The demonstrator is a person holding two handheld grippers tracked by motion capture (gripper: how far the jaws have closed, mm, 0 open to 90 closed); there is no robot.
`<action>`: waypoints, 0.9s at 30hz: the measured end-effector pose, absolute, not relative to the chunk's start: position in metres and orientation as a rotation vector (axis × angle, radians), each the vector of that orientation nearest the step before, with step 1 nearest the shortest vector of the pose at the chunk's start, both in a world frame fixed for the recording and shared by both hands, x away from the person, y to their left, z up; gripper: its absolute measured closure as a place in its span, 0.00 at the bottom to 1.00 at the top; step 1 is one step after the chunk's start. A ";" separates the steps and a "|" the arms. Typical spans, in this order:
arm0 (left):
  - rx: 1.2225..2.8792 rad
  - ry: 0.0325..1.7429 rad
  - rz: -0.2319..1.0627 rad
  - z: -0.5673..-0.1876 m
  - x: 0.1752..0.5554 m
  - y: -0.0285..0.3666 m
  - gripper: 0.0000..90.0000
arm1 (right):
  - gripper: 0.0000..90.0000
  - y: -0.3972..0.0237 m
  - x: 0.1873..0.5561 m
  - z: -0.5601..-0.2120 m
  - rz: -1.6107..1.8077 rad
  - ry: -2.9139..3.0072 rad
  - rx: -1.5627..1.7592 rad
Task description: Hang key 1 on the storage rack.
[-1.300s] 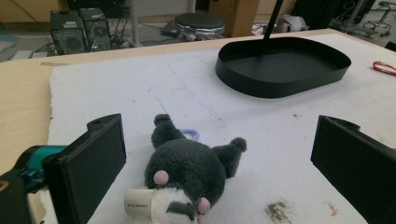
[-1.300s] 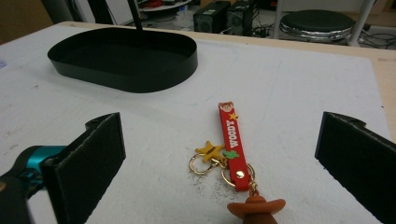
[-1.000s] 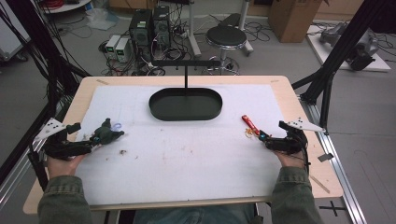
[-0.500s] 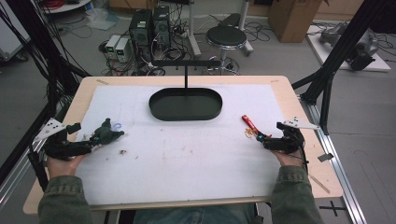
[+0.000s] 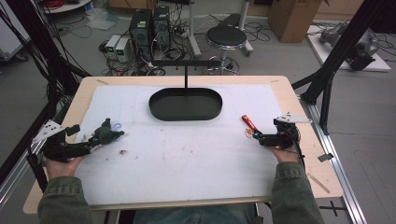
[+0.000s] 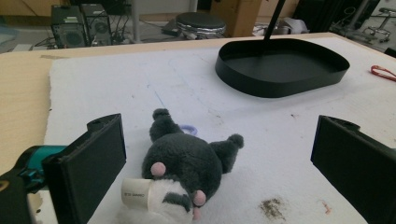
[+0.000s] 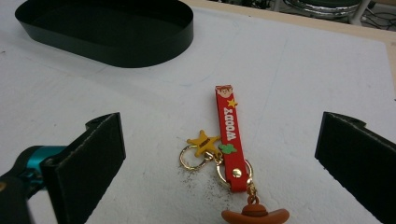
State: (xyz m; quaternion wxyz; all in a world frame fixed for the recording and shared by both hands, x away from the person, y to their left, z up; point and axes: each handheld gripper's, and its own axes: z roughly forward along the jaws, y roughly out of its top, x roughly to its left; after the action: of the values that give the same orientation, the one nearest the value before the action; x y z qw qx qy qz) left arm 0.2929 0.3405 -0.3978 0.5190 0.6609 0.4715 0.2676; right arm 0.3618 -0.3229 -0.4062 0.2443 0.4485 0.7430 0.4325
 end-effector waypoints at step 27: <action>1.594 1.128 0.646 -0.397 0.294 0.339 0.04 | 0.01 -0.302 0.420 -0.389 0.987 2.206 1.196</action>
State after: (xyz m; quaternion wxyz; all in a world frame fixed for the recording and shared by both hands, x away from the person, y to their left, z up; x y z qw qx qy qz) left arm 0.2945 0.3390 -0.3972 0.5162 0.6636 0.4699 0.2690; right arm 0.4205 -0.3017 -0.3890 0.2208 0.4327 0.7979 0.3569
